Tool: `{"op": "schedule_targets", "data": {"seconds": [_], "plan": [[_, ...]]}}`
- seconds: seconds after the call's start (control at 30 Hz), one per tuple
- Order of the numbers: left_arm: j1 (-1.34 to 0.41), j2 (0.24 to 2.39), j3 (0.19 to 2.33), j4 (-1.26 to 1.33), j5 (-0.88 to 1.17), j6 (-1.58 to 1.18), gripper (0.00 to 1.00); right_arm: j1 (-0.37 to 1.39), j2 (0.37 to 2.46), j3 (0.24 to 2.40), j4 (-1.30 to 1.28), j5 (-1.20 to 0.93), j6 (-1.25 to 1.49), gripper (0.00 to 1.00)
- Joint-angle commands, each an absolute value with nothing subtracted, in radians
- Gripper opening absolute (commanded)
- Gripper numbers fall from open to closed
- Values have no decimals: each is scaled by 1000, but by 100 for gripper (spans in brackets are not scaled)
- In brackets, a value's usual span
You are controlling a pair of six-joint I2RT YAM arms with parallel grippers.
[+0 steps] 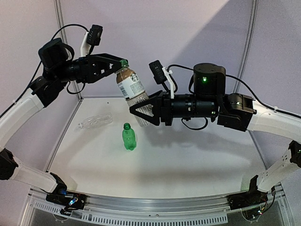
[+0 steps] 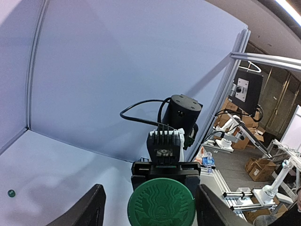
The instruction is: Unscrew the bottle caps
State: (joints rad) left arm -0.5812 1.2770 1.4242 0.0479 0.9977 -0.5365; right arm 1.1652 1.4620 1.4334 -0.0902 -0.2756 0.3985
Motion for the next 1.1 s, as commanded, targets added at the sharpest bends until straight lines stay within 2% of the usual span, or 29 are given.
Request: {"op": "schedule_targets", "data": {"seconds": [0.0, 0.17, 0.37, 0.6, 0.77, 0.9, 1.0, 1.07], "plan": [[-572, 1281, 1439, 58, 992, -546, 62, 1171, 1478, 1463, -94, -285, 389, 25], [-572, 1288, 1444, 39, 979, -551, 34, 1171, 1479, 1461, -94, -278, 388, 25], [-572, 1303, 1441, -44, 946, -561, 25, 1171, 1487, 1491, -156, -77, 339, 25], [-577, 1360, 1478, -217, 879, -559, 25, 1174, 1553, 1615, -275, 243, 203, 24], [-595, 1415, 1573, -436, 730, -542, 27, 1193, 1620, 1708, -343, 474, 109, 24], [-605, 1421, 1588, -477, 666, -586, 27, 1207, 1661, 1728, -317, 526, 45, 24], [-610, 1417, 1591, -464, 661, -605, 33, 1211, 1671, 1715, -282, 526, 31, 24], [-611, 1409, 1592, -446, 672, -604, 41, 1211, 1671, 1696, -257, 525, 37, 24]]}}
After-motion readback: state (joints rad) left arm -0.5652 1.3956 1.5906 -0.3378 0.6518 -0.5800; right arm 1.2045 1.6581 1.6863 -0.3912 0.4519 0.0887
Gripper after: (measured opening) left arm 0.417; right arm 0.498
